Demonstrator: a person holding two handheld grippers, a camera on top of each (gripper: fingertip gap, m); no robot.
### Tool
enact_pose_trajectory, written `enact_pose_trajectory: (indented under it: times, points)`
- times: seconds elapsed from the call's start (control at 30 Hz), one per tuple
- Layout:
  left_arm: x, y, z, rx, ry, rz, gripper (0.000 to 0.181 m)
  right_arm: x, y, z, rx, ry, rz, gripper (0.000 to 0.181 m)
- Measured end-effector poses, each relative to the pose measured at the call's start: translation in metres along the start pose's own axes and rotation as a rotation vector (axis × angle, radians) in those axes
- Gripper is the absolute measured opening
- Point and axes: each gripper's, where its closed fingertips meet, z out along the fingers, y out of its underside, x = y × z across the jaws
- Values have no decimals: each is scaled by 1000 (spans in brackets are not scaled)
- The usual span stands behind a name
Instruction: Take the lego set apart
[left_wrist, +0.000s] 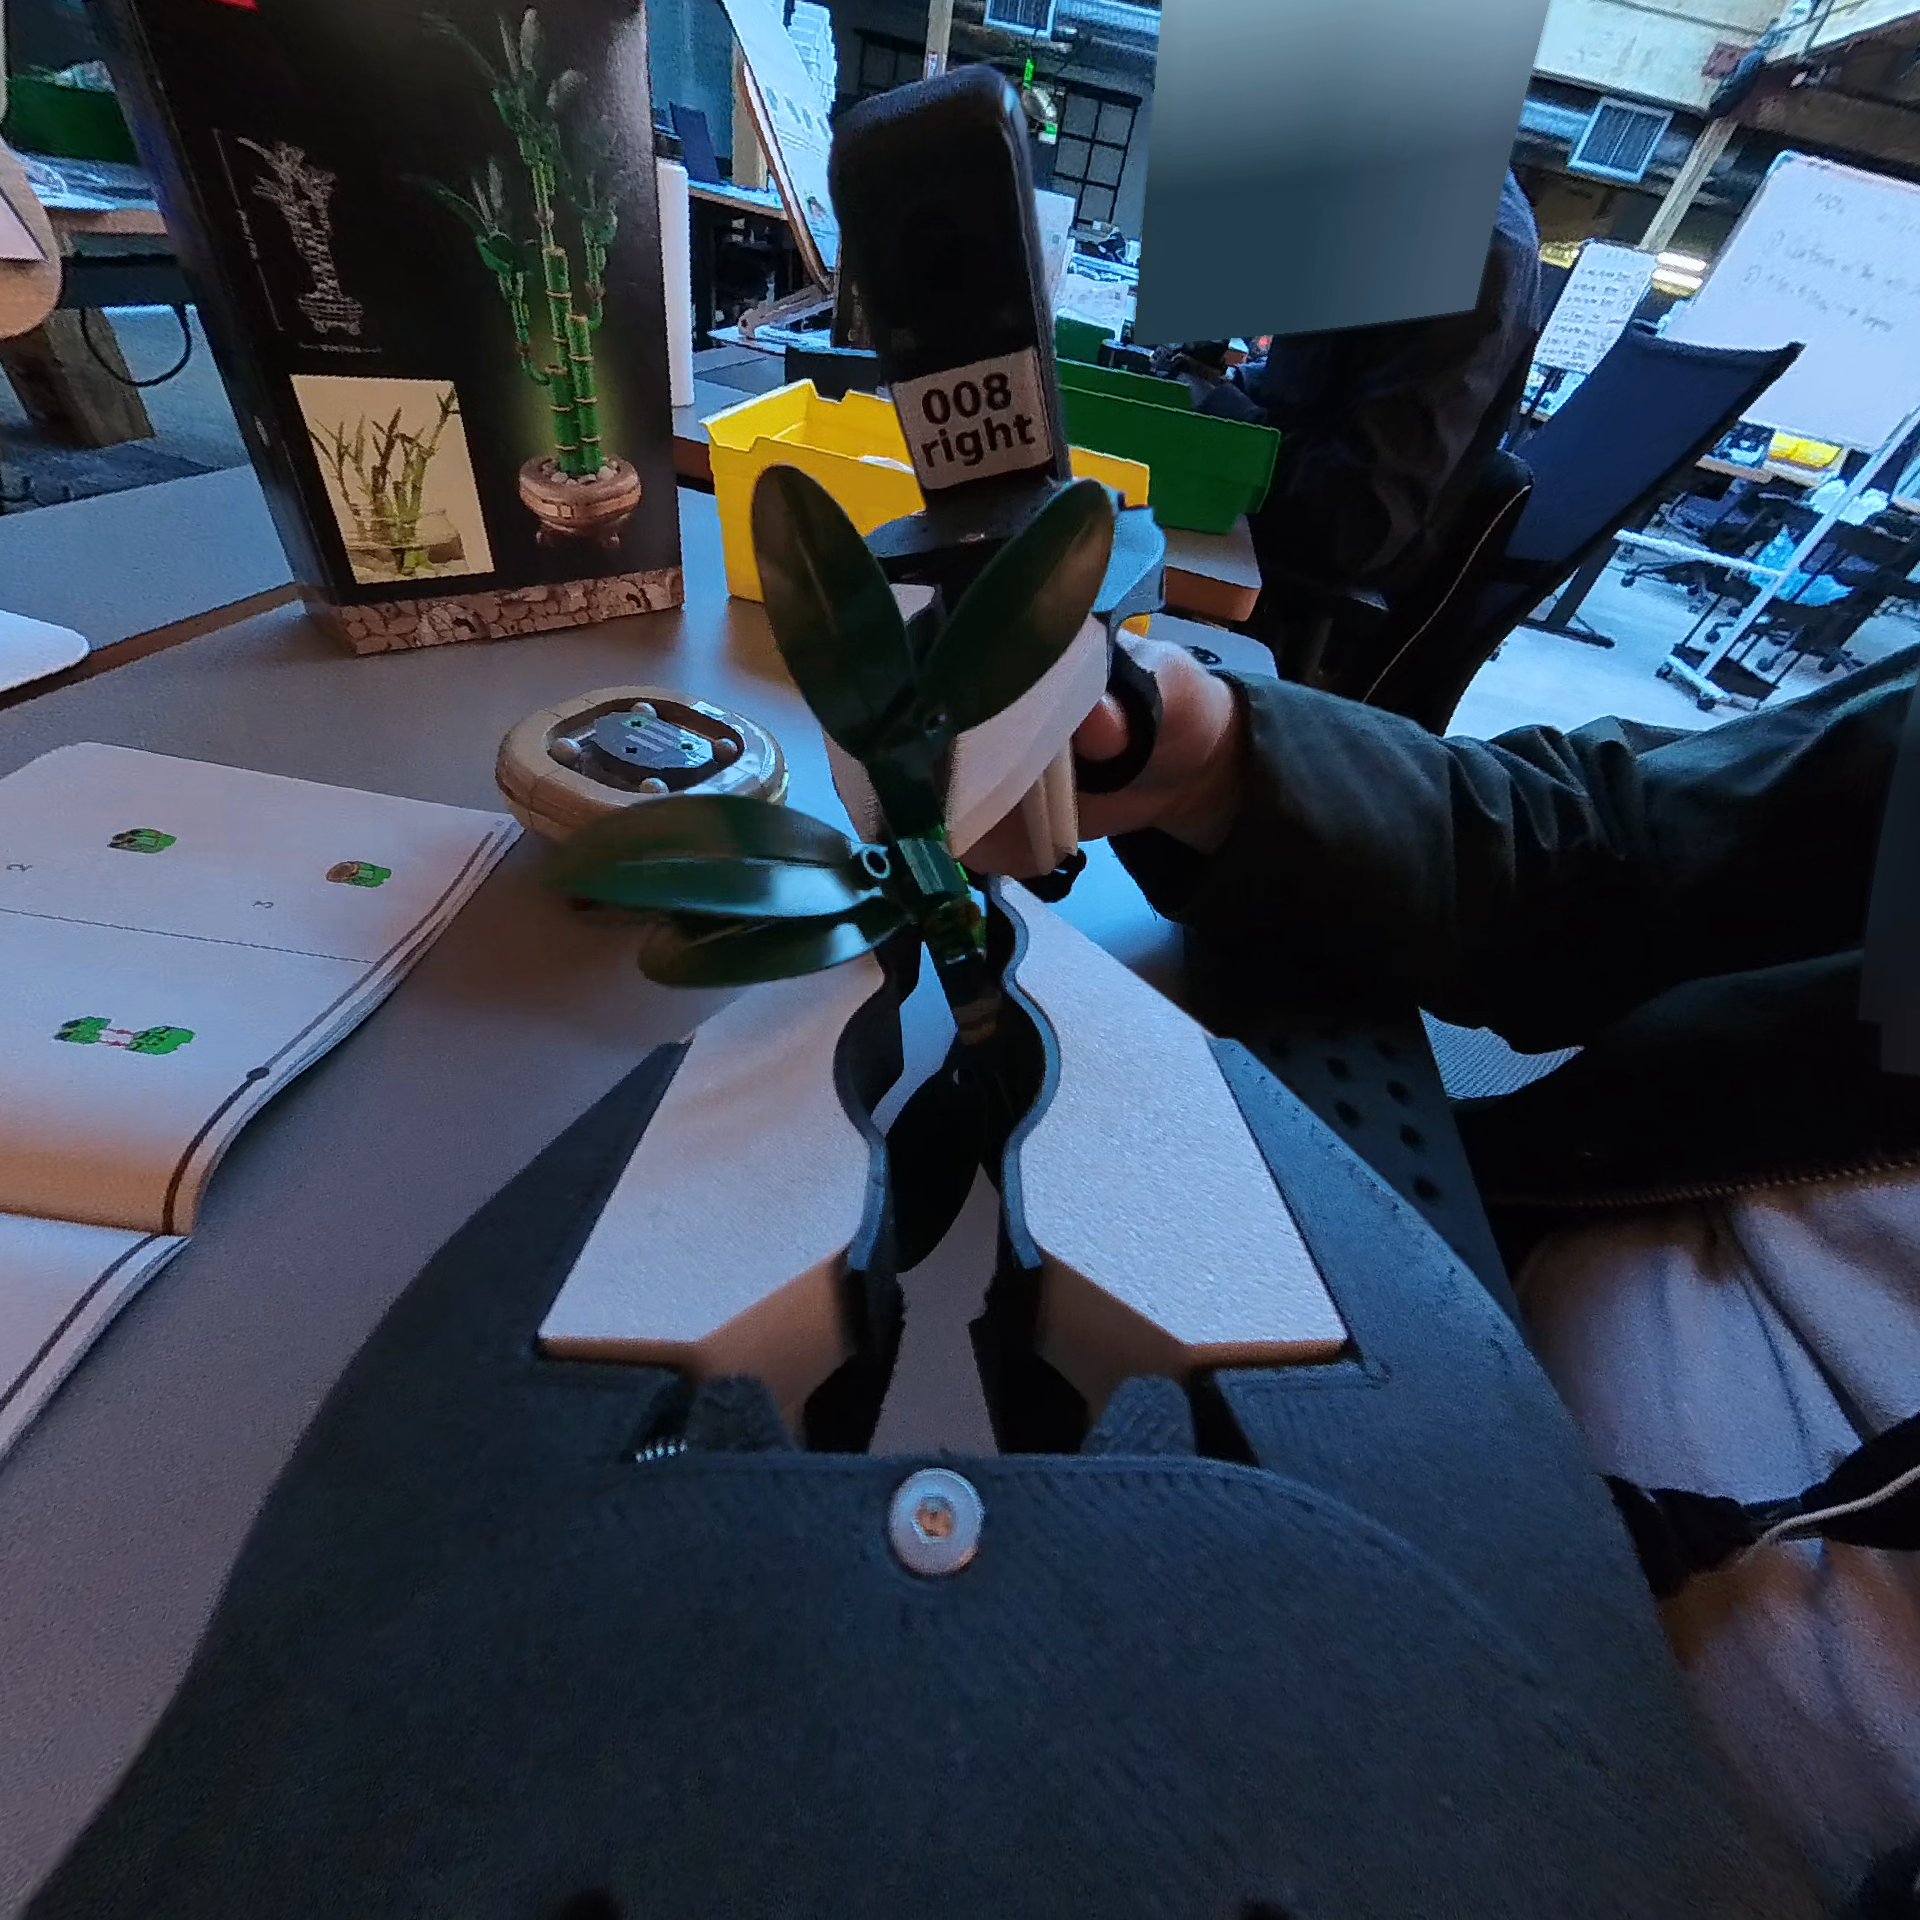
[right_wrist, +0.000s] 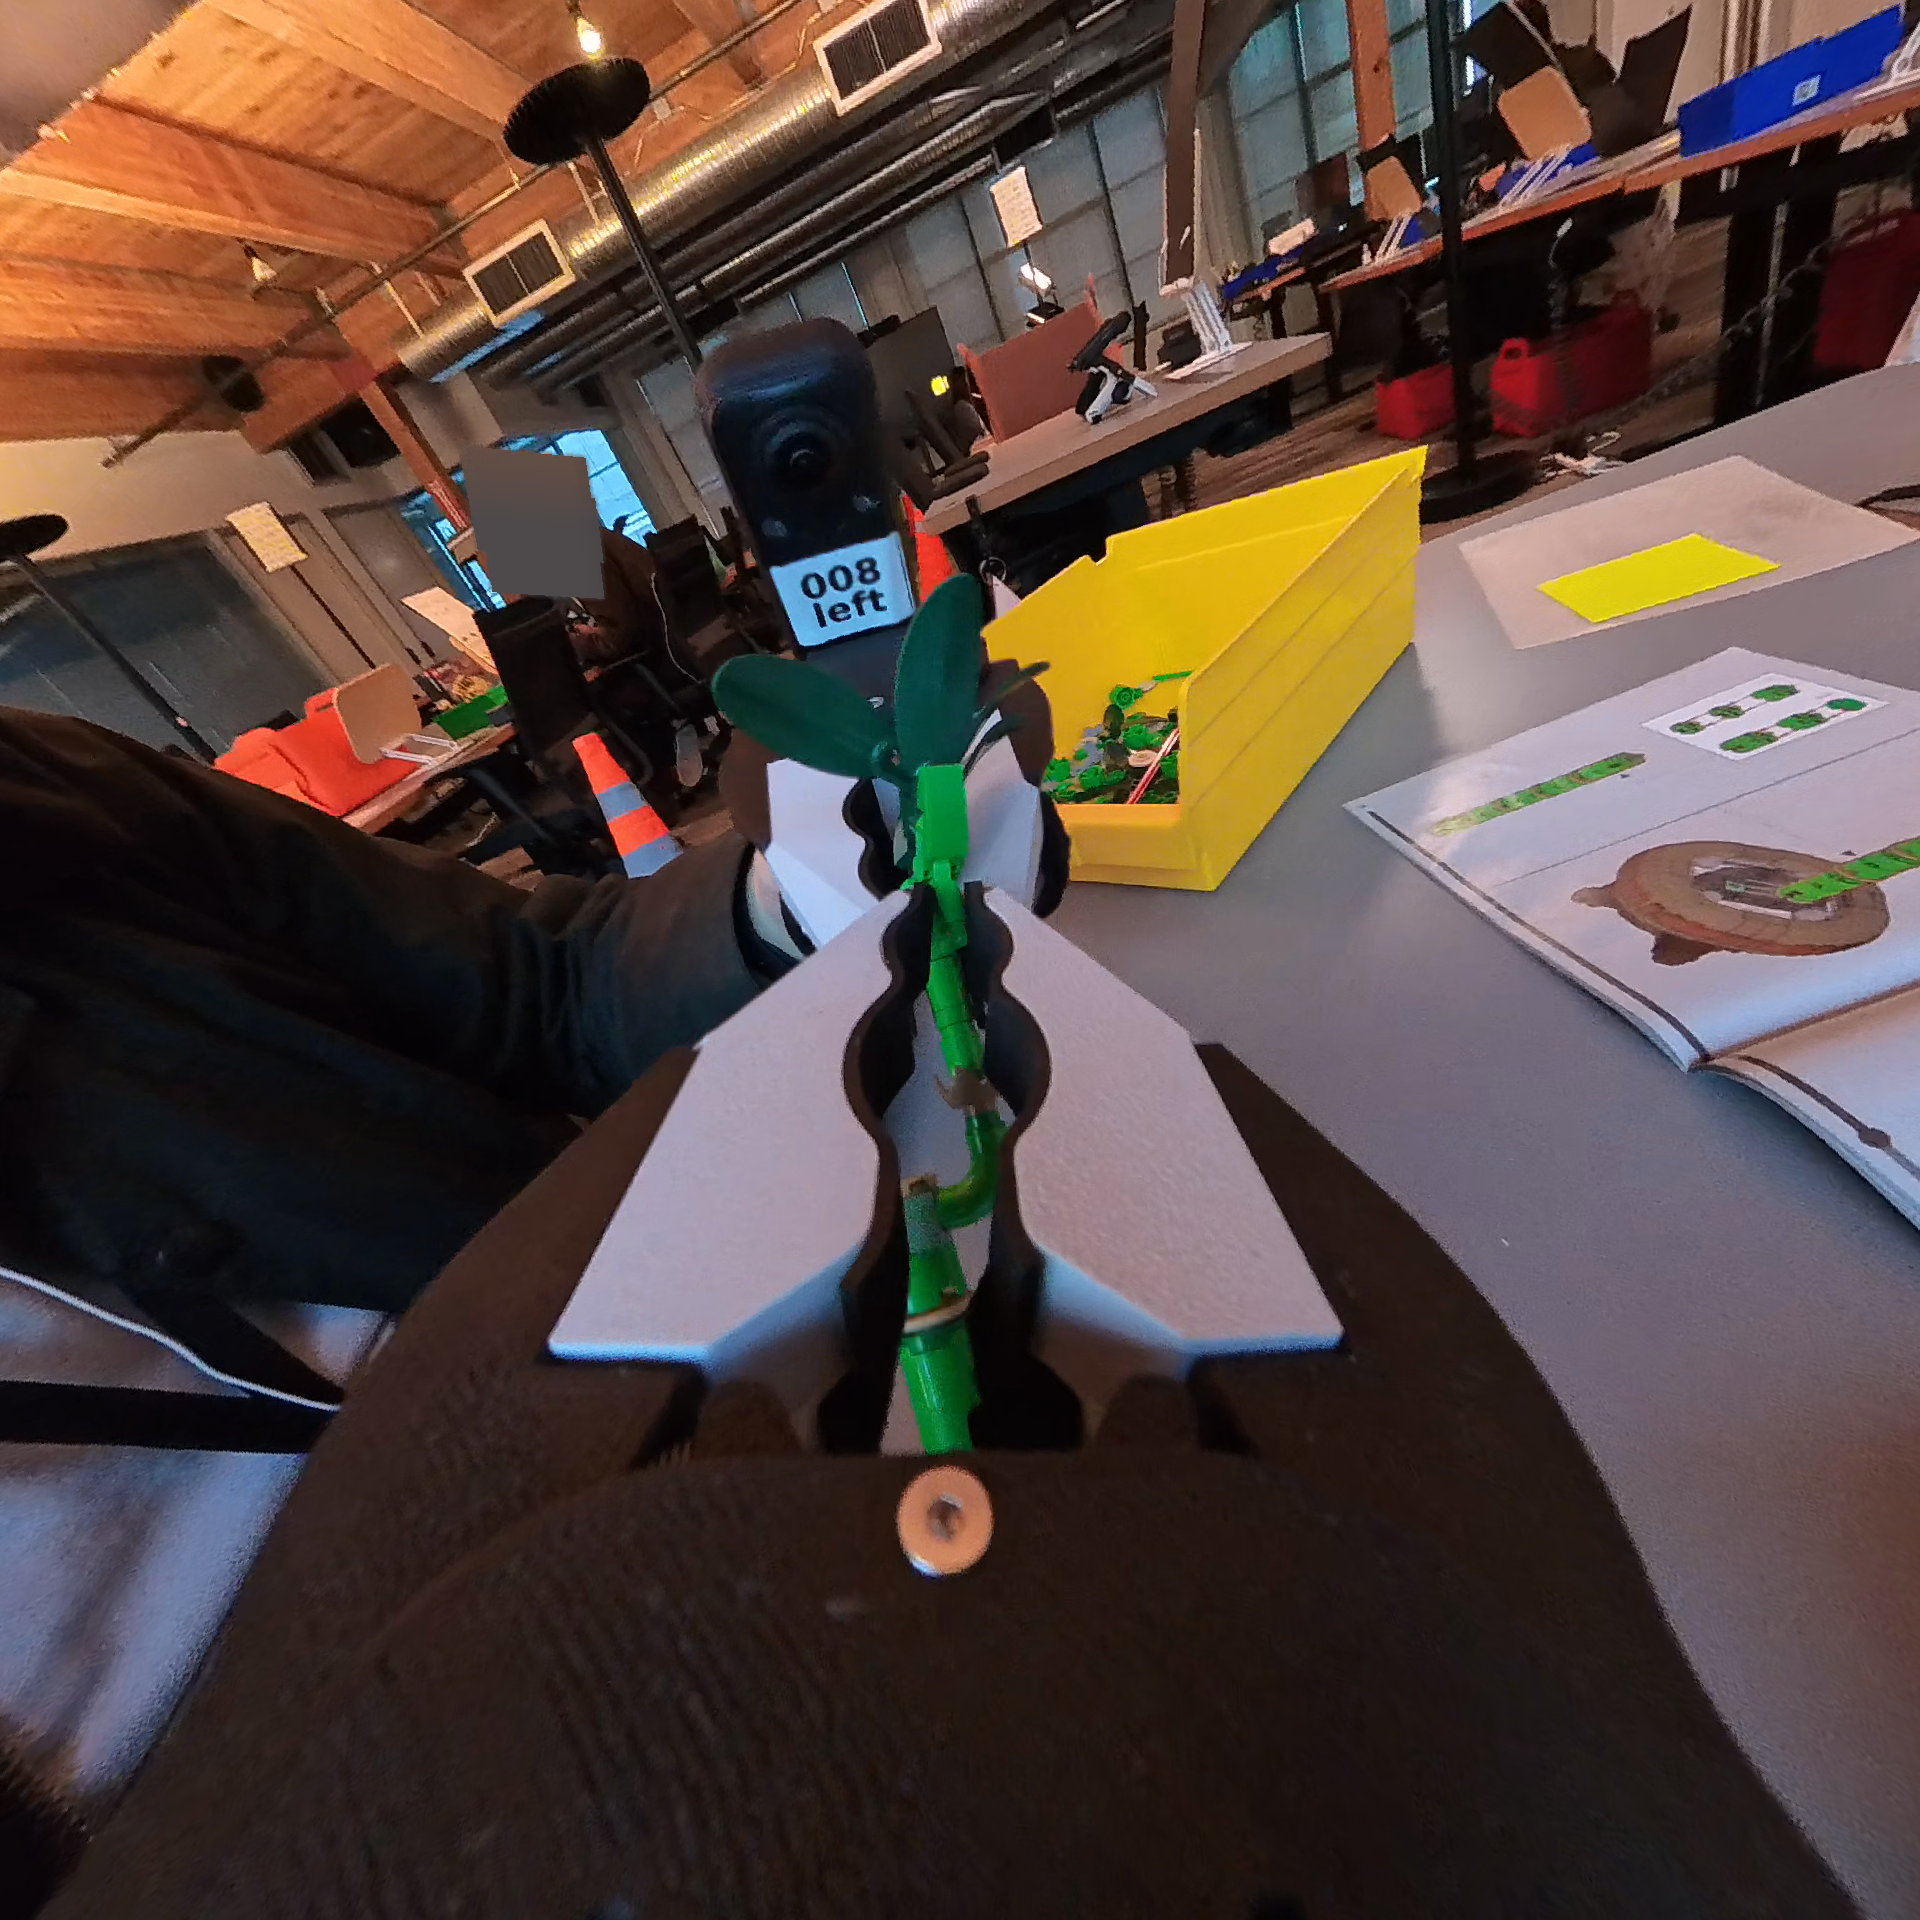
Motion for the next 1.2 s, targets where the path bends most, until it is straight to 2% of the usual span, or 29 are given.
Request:
enact_pose_trajectory:
  times: [0.07,0.27,0.4,0.47,0.6,0.7,0.87,1.0,1.13,1.2]
  points:
    - [-1,-1,0,8,8,-30,13,0,3,0,-20,7,-5,4]
    - [-27,-20,-18,140,-90,-139,58,9,4,-3,-40,67,-26,4]
    - [-41,-30,-33,205,-157,-153,73,8,4,-3,-44,61,-27,4]
    - [-39,-34,-37,228,-141,-153,69,8,4,-3,-37,55,-21,4]
    - [-25,-30,-31,221,22,-279,52,7,-1,-5,-5,27,17,4]
    - [-12,-21,-22,157,124,-313,28,8,-1,-6,4,26,30,4]
    - [-14,-12,-15,107,45,-216,13,8,2,-3,-9,25,28,4]
    - [-16,-12,-16,100,19,-189,12,10,1,-3,0,32,22,4]
    - [-19,-14,-18,120,-4,-181,12,11,7,0,-27,30,30,18]
    - [-20,-15,-19,128,-8,-184,12,12,11,1,-52,36,19,7]
